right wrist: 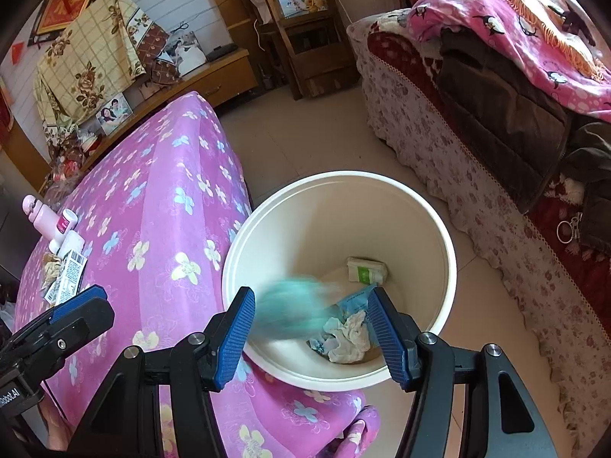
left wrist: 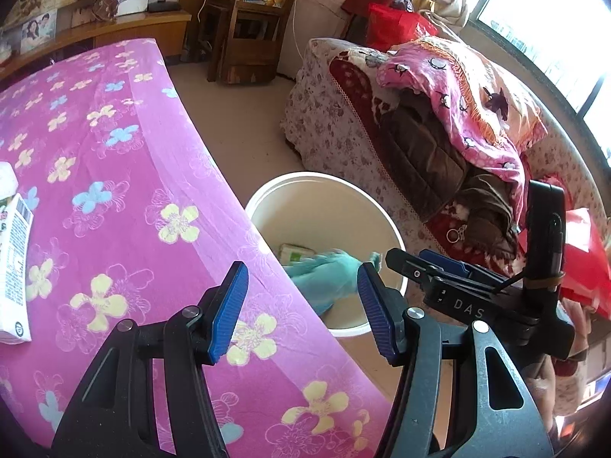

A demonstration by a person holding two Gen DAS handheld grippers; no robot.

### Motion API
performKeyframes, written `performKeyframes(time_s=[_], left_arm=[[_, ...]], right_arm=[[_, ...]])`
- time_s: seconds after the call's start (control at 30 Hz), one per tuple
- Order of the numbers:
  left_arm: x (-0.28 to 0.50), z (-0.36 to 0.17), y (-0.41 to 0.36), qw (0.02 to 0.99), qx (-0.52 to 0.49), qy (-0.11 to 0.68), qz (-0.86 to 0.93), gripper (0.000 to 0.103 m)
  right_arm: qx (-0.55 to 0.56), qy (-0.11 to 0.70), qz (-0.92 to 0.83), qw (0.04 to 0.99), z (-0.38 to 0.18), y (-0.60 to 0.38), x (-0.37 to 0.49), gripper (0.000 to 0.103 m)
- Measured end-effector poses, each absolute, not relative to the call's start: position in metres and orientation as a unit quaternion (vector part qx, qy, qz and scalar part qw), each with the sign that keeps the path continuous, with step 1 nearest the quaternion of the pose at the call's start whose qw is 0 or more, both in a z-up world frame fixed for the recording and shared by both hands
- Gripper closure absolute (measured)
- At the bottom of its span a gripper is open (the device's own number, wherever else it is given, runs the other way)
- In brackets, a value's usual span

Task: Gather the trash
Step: 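Move both open tools back to the trash pile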

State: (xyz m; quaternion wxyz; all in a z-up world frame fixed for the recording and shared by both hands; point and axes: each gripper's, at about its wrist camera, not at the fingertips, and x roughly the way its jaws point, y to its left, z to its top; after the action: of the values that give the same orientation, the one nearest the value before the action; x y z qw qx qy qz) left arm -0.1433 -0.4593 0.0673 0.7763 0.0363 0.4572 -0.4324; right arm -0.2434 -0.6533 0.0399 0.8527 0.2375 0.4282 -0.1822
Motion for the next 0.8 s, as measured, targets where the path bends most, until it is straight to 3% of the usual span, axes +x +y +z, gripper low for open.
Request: performKeyframes(time_s=[0.8], left_arm=[[-0.137,0.076,-0.380,0.832,0.063,0.429,-0.345,0.045]], right_arm=[[0.208,0.424,-0.132,0.871,0.073,-0.580,-0.222,0.043]])
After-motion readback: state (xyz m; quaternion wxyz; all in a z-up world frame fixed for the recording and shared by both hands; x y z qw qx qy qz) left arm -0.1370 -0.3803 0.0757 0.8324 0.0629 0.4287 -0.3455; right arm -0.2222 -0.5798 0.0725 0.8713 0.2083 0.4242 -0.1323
